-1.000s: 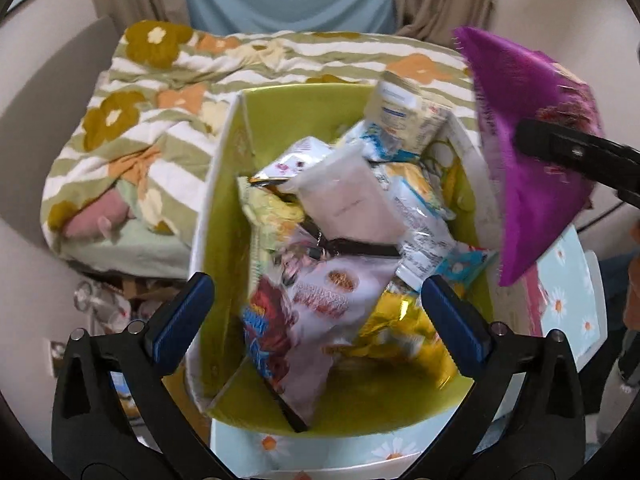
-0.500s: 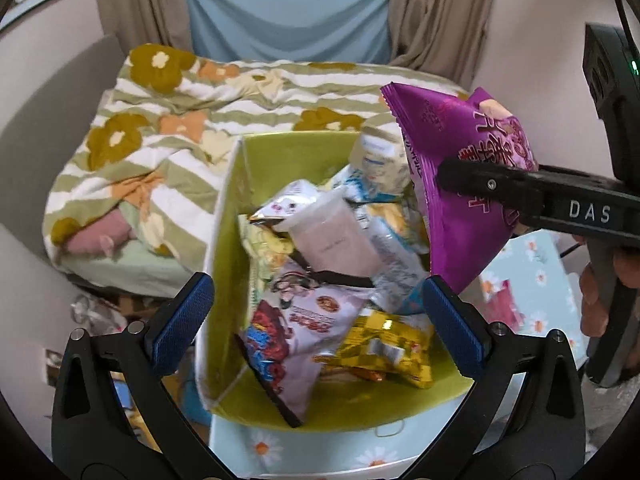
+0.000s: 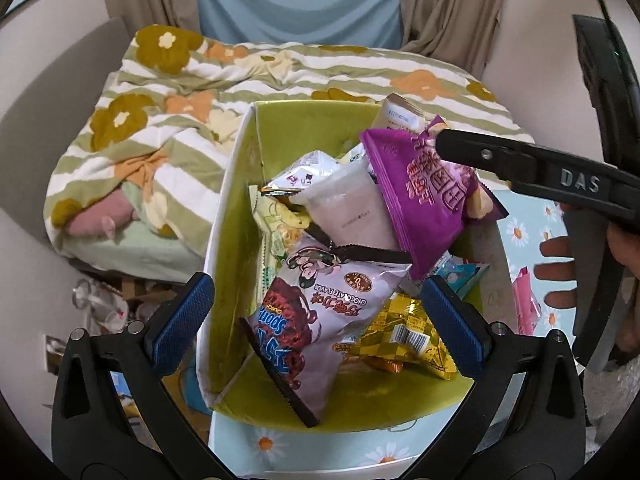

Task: Organize snacks
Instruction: 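Carry both bags over the yellow box and release them inside, then move both grippers back from the box toward the pink candy bags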

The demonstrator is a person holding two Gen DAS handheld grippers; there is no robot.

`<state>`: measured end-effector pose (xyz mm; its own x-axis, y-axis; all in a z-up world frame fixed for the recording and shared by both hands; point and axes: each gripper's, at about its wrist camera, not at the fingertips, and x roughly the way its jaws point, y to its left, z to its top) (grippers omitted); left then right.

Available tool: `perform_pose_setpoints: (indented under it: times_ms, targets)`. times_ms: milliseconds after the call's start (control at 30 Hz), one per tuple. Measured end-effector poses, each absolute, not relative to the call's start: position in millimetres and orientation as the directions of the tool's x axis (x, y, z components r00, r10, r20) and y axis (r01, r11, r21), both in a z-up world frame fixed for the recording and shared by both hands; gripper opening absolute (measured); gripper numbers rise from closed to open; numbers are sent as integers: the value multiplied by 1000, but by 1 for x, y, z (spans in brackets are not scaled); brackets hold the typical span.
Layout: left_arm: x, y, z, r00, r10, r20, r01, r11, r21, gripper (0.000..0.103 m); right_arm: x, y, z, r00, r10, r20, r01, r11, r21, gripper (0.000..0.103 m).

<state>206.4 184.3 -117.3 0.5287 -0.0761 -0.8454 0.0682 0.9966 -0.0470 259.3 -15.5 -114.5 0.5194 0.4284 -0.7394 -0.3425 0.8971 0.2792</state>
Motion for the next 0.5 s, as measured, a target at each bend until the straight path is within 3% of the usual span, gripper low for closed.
perform_pose_setpoints:
  times_ms: [500]
  targets:
    - [207, 159, -79, 594, -168, -787, 194, 979, -62, 103, 216, -65, -59, 612, 358, -705, -249, 933, 258, 103]
